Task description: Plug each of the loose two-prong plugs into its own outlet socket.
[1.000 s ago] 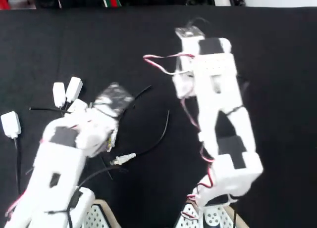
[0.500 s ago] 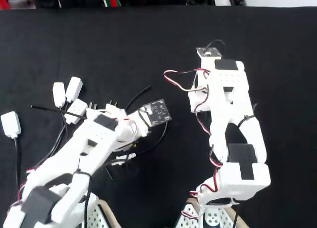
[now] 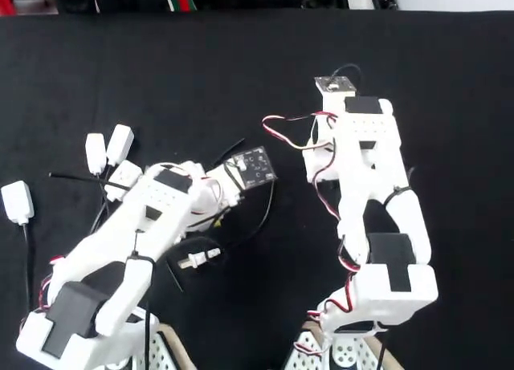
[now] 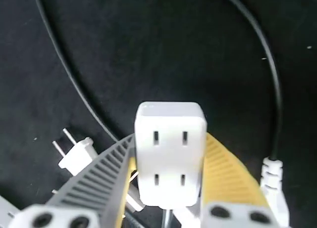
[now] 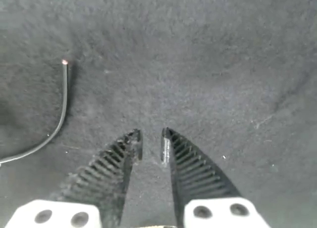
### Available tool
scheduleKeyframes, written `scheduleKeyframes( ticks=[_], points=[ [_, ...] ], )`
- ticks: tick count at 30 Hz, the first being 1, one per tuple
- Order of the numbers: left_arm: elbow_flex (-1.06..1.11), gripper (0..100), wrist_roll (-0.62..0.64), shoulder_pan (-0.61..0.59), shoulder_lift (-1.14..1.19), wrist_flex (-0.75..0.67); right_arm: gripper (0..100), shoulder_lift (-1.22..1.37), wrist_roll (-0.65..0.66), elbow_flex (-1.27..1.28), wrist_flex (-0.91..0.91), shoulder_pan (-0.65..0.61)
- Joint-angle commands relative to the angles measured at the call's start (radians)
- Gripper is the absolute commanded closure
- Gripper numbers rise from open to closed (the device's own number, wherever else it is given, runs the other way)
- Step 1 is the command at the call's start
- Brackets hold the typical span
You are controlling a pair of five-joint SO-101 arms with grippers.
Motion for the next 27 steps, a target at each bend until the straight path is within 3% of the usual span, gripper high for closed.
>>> scheduleKeyframes(
  ticks=[1,7,12,22,27],
  points=[
    [-0.065,77,-0.012,-0.041,-0.006,0.035,91.3,-0.044,-0.003,0.012,-0.009,-0.015],
    [-0.166,70,-0.012,-0.045,-0.006,0.241,91.3,-0.044,-0.003,0.024,-0.011,-0.018],
    [-0.189,69,-0.006,-0.093,-0.015,0.290,91.3,-0.044,-0.003,0.025,-0.011,-0.018],
    [-0.025,70,0.141,-0.377,-0.413,0.347,91.5,-0.042,-0.084,0.028,-0.055,-0.176],
    [0.143,70,0.164,-0.610,-0.661,0.327,91.4,-0.042,-0.087,0.058,-0.057,-0.308]
  ],
)
